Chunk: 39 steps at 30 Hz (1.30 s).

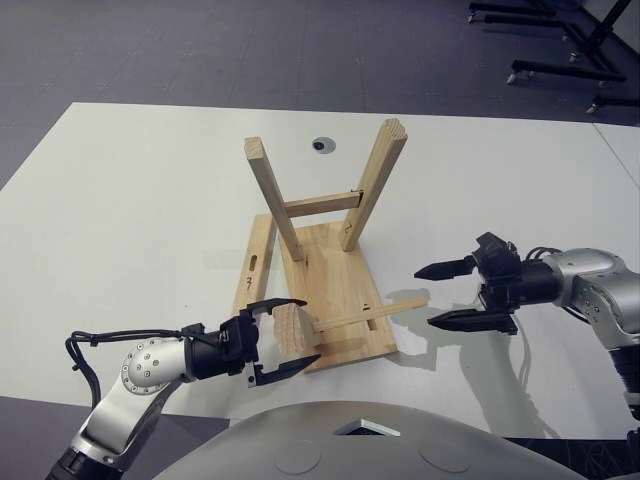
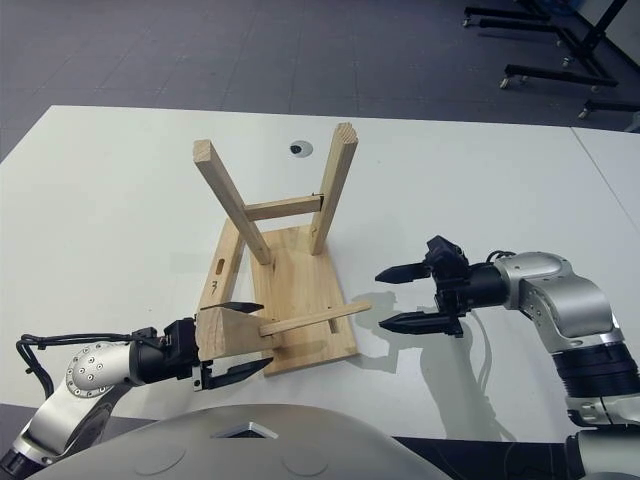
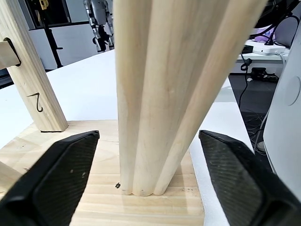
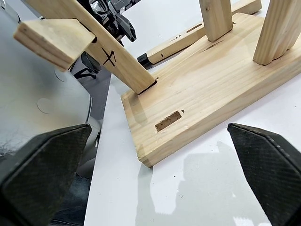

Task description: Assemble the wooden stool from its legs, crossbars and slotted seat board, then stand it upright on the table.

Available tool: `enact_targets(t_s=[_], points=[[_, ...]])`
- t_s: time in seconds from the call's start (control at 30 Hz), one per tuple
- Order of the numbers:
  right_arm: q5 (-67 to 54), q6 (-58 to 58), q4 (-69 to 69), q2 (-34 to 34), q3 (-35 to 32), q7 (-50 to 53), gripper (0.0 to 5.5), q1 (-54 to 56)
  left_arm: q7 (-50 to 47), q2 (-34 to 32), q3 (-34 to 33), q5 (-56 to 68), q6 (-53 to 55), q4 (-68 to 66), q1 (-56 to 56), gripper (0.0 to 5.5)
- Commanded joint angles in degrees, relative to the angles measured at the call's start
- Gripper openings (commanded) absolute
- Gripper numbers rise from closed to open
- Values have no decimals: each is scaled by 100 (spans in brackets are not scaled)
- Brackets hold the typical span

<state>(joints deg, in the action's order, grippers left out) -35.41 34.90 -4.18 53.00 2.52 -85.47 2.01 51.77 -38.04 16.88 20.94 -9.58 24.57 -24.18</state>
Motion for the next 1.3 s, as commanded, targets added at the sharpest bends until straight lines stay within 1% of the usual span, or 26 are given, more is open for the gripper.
enact_targets(t_s=[0.03,0.1,0.2,0.27,0.37,0.47,0.63,0.7,0.77,0.83,0.93,1.03,1.17,1.3], points=[[18,-39,-46,-29,-74,86,535,-52,17,-98,-247,-10,140,-37,77,454],[3,-48,-28,-61,-106,130,535,-79,82,-256,-473,194,326,40,9,465],[-4,-92,23,-122,-169,201,535,-164,150,-469,-848,385,521,145,-157,465],[-25,-101,-4,-166,-230,279,535,-278,164,-626,-1021,296,649,192,-237,465],[-38,-144,-23,-266,-329,428,535,-516,-285,-728,-1242,-20,1263,361,-348,465],[-65,-186,-120,-399,-424,615,535,-817,-562,-629,-1473,-120,1463,333,-380,465],[-118,-211,-382,-640,-517,919,535,-1200,-1614,-1,-1806,-482,1716,152,82,465],[-115,-232,-438,-726,-544,1000,535,-1318,-2060,262,-1798,-581,2166,85,232,465],[-106,-252,-457,-790,-562,1057,535,-1383,-2382,352,-1555,-841,2891,-151,284,465],[-101,-266,-460,-834,-567,1103,535,-1384,-2438,378,-1328,-961,3431,-270,302,465],[-83,-308,-456,-906,-575,1162,535,-1391,-2341,417,-1224,-773,3916,-169,409,465],[-75,-361,-512,-987,-563,1236,535,-1495,-2365,379,-1318,-750,4107,-145,556,465],[-73,-436,-599,-1101,-571,1347,535,-1712,-2524,375,-1701,-721,4262,-254,858,465],[-80,-478,-701,-1236,-562,1486,535,-1876,-2344,365,-1784,-373,4752,110,935,465]])
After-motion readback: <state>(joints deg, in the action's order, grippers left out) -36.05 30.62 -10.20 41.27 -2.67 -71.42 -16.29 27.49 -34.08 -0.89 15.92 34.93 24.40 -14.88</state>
